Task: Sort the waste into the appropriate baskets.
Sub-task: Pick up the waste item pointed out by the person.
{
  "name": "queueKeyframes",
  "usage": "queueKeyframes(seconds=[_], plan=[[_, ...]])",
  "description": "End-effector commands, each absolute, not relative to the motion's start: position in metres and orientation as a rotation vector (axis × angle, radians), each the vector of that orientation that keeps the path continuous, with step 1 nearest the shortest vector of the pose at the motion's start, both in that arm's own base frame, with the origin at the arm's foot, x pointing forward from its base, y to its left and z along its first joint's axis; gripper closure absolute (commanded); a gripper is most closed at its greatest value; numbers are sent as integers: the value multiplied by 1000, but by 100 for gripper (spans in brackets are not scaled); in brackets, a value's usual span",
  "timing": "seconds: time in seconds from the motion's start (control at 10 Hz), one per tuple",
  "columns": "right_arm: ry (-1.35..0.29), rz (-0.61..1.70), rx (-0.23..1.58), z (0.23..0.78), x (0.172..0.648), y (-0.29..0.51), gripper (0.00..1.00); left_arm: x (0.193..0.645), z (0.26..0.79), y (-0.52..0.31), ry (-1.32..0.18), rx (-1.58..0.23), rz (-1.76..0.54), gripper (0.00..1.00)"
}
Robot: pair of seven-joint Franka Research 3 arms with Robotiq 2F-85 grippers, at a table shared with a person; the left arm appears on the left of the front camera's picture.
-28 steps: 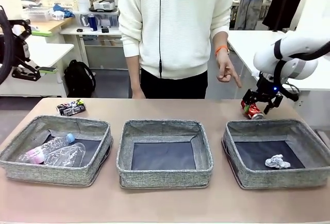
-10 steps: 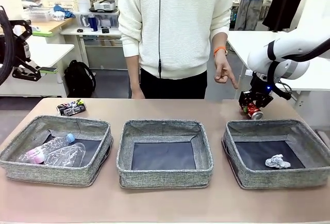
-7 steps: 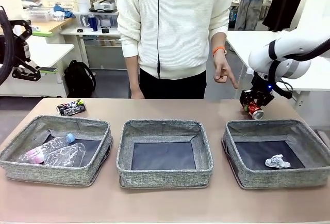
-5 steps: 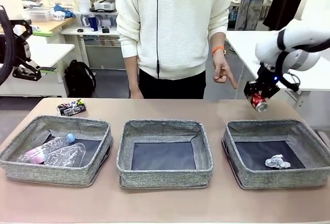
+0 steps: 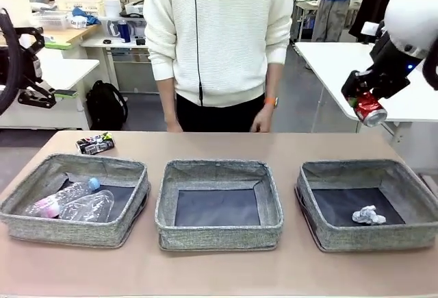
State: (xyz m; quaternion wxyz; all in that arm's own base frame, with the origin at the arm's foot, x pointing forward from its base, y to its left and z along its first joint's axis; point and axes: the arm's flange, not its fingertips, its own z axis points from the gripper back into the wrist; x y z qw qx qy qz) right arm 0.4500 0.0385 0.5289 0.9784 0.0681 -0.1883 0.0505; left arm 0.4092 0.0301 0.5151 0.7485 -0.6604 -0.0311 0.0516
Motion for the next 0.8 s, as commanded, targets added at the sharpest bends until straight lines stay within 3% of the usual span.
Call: queueKeyframes(seconds=[0.0,0.2,0.3,0.5,0.7], plan=[[-367,38,174,529,479,18,100,407,518,30,-59,-1441,122,0],[-367,38,174,529,479,18,100,407,518,30,-59,-1441,122,0],[-376,82,145,527,450,32,62,407,518,30,-59,-1441,122,0],[-308,-9,143,566,454,86,62,407,518,30,-59,-1441,122,0],[-318,-212,-137,625,429,175,62,407,518,30,-59,-1441,122,0]])
